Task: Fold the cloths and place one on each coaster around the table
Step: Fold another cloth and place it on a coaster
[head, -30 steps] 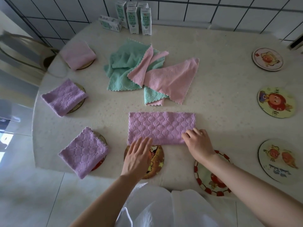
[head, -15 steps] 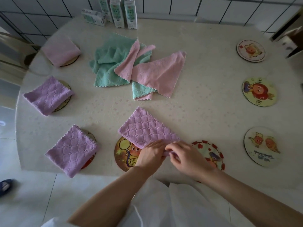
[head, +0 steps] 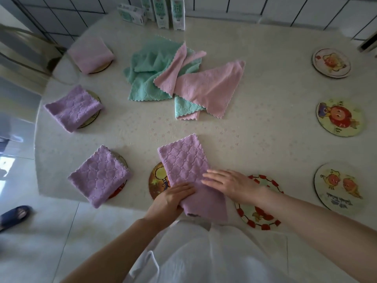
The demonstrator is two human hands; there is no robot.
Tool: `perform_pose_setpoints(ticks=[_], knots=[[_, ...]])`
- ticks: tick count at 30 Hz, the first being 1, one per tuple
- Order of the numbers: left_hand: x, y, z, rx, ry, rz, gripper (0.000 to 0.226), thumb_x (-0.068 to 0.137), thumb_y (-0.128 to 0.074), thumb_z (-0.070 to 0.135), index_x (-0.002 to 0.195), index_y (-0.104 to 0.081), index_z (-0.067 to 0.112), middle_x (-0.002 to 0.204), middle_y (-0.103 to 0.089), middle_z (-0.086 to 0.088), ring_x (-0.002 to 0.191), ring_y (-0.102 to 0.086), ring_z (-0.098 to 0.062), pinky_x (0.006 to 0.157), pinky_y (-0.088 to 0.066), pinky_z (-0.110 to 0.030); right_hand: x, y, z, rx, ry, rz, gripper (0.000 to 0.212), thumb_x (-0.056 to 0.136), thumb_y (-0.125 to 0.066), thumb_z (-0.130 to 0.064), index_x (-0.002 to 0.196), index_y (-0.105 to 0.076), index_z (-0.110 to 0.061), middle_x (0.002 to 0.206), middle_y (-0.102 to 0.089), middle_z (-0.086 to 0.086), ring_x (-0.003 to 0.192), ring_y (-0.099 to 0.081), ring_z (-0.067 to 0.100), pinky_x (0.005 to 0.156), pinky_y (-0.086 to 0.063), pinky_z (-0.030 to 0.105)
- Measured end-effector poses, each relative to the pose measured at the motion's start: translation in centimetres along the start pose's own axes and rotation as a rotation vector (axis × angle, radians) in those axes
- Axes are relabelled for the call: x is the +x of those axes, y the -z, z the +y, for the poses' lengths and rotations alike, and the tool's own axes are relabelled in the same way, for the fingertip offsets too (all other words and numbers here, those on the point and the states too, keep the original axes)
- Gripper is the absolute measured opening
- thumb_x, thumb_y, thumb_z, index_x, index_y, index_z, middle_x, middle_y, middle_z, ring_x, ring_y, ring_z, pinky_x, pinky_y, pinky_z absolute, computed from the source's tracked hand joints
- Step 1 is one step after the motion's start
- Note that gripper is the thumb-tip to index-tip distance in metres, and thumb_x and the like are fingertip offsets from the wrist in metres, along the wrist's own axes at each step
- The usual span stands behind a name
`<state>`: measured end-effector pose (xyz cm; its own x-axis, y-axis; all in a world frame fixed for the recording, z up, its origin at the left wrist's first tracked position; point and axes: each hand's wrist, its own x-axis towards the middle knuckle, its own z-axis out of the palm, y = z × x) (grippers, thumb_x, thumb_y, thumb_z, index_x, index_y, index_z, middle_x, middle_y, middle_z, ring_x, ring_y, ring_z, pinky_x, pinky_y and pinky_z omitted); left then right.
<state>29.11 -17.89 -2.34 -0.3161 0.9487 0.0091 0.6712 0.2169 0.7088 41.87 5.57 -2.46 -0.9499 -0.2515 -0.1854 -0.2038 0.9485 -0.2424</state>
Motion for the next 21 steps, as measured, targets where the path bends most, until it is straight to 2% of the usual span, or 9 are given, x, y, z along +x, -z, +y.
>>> perform_pose_setpoints(ticks=[5, 8, 9, 11, 13, 15, 17, 18, 21], knots=[[-0.8, 0.6, -0.1, -0.035, 0.108, 0.021, 0.053, 0.069, -0.054, -0.003, 0.118, -0.067, 0.013, 0.121, -0.067, -0.003, 0.111, -0.062, -0.01, 0.097, -0.044, -0.016, 0.0, -0.6, 0.5, 0.082, -0.013, 0.01, 0.06, 0.079, -0.06, -0.003, 0.133, -0.045, -0.024, 0.128, -0.058, 0.005, 0.116, -0.057, 0.021, 0.086, -0.055, 0.034], [-0.4, 1.0, 0.0, -0.111, 0.207, 0.063, 0.044, 0.07, -0.064, 0.0, 0.112, -0.07, 0.013, 0.104, -0.071, 0.006, 0.094, -0.062, 0.003, 0.083, -0.044, -0.005, 0.8, 0.4, 0.4, 0.345, -0.171, 0.003, 0.052, 0.078, -0.061, -0.012, 0.128, -0.054, -0.023, 0.125, -0.06, -0.001, 0.113, -0.058, 0.015, 0.088, -0.053, 0.033], [-0.1, 1.1, 0.0, -0.142, 0.276, 0.065, 0.04, 0.071, -0.069, 0.004, 0.11, -0.072, 0.015, 0.097, -0.072, 0.008, 0.087, -0.063, 0.004, 0.077, -0.045, -0.006, 1.2, 1.1, 0.3, 0.47, -0.262, -0.016, 0.045, 0.081, -0.059, -0.015, 0.125, -0.057, -0.023, 0.122, -0.061, -0.005, 0.109, -0.058, 0.011, 0.089, -0.051, 0.029], [1.0, 1.7, -0.1, -0.177, 0.457, 0.087, 0.027, 0.076, -0.072, 0.008, 0.102, -0.074, 0.017, 0.085, -0.073, 0.004, 0.074, -0.063, -0.005, 0.068, -0.051, -0.021, 2.3, 2.4, 0.6, 0.703, -0.428, 0.022, 0.027, 0.084, -0.056, -0.01, 0.104, -0.065, -0.026, 0.1, -0.067, -0.006, 0.09, -0.06, 0.008, 0.076, -0.048, 0.018], [2.5, 2.4, -0.6, -0.23, 0.629, 0.149, 0.009, 0.08, -0.068, 0.011, 0.087, -0.074, 0.012, 0.072, -0.069, -0.001, 0.063, -0.057, -0.012, 0.058, -0.048, -0.029, 3.7, 2.9, 1.3, 0.809, -0.53, 0.114, 0.026, 0.081, -0.055, -0.002, 0.084, -0.064, -0.026, 0.08, -0.067, 0.0, 0.076, -0.059, 0.012, 0.063, -0.043, 0.02], [4.3, 3.1, -1.1, -0.392, 0.776, 0.209, 0.019, 0.085, -0.063, 0.02, 0.076, -0.067, 0.004, 0.066, -0.064, -0.005, 0.059, -0.054, -0.015, 0.052, -0.045, -0.028, 5.5, 2.8, 2.0, 0.849, -0.6, 0.137, 0.019, 0.083, -0.055, -0.004, 0.088, -0.065, -0.019, 0.083, -0.069, 0.003, 0.079, -0.062, 0.017, 0.065, -0.044, 0.027], [5.8, 3.8, -1.4, -0.57, 0.912, 0.238, 0.024, 0.091, -0.059, 0.022, 0.077, -0.064, 0.004, 0.068, -0.064, -0.009, 0.058, -0.059, -0.017, 0.047, -0.05, -0.025, 7.3, 2.5, 2.3, 0.891, -0.708, 0.111, 0.011, 0.089, -0.054, -0.016, 0.094, -0.064, -0.013, 0.088, -0.068, 0.004, 0.082, -0.063, 0.022, 0.067, -0.046, 0.032], [6.4, 4.0, -1.5, -0.642, 0.977, 0.246, 0.025, 0.093, -0.058, 0.024, 0.08, -0.063, 0.004, 0.072, -0.065, -0.011, 0.06, -0.062, -0.019, 0.046, -0.053, -0.026, 7.9, 2.2, 2.3, 0.896, -0.771, 0.084, 0.015, 0.092, -0.053, -0.024, 0.093, -0.063, -0.012, 0.085, -0.066, 0.003, 0.079, -0.061, 0.021, 0.066, -0.046, 0.033], [6.9, 3.6, -2.4, -0.857, 1.153, 0.272, 0.031, 0.094, -0.055, 0.035, 0.083, -0.063, 0.007, 0.09, -0.069, -0.02, 0.079, -0.069, -0.034, 0.061, -0.06, -0.043, 8.8, 1.5, 1.9, 0.822, -0.904, 0.008, 0.031, 0.094, -0.051, -0.033, 0.073, -0.048, -0.01, 0.063, -0.047, 0.0, 0.062, -0.046, 0.019, 0.052, -0.031, 0.029]])
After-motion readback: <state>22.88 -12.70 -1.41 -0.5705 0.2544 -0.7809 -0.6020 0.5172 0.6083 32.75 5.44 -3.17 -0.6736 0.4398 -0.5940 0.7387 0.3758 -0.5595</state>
